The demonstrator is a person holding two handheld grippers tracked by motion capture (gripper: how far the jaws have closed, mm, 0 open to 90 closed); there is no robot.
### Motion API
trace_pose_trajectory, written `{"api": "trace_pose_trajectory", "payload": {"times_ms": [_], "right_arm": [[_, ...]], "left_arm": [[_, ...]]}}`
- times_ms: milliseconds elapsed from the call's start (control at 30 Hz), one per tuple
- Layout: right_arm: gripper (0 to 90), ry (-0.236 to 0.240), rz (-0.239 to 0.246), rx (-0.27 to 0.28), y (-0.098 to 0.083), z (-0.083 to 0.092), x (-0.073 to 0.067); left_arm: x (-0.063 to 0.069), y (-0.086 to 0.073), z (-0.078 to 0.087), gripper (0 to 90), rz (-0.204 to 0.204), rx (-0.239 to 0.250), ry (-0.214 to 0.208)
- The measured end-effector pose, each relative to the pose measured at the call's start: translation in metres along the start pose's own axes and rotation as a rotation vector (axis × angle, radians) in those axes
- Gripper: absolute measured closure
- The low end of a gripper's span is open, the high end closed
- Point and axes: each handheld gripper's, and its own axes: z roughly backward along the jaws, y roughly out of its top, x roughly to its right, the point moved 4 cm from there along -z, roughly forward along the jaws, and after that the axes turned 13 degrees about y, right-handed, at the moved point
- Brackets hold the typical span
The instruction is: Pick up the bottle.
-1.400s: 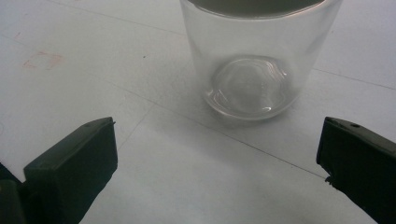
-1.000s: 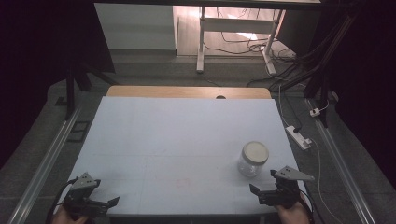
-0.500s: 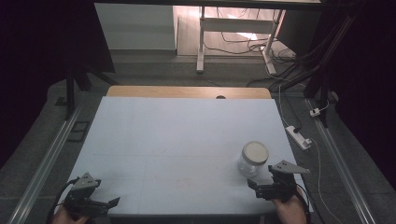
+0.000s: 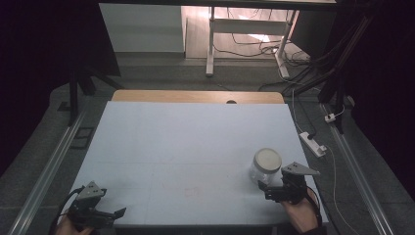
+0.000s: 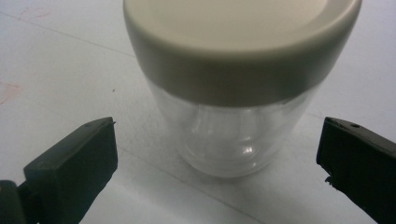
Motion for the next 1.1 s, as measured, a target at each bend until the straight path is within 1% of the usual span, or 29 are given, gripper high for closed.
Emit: {"api": "trace_pose_trajectory", "payload": {"times_ms": [200, 467, 500, 567, 767, 833, 1100], "right_arm": [[0.0, 0.009, 0.021, 0.005, 0.006, -0.005, 0.002], [0.0, 0.011, 0.019, -0.004, 0.011, -0.014, 0.006], [0.0, 0.008, 0.025, -0.009, 0.012, -0.017, 0.007], [0.0, 0.014, 0.023, -0.008, 0.012, -0.019, 0.008], [0.0, 0.017, 0.029, -0.003, 0.016, -0.024, 0.011], [0.0, 0.014, 0.037, -0.011, 0.016, -0.026, 0.012], [0.0, 0.015, 0.034, -0.013, 0.017, -0.032, 0.015]], "left_arm": [[-0.001, 0.000, 0.000, 0.8, 0.002, 0.001, -0.002], [0.000, 0.000, 0.000, 0.8, -0.002, 0.002, 0.000], [0.000, 0.000, 0.000, 0.8, -0.002, 0.003, 0.002], [0.000, 0.000, 0.000, 0.8, -0.005, 0.002, 0.001], [0.000, 0.000, 0.000, 0.8, -0.005, 0.005, -0.001], [0.000, 0.000, 0.000, 0.8, -0.005, 0.004, -0.001], [0.001, 0.000, 0.000, 0.8, -0.014, 0.001, -0.003]]}}
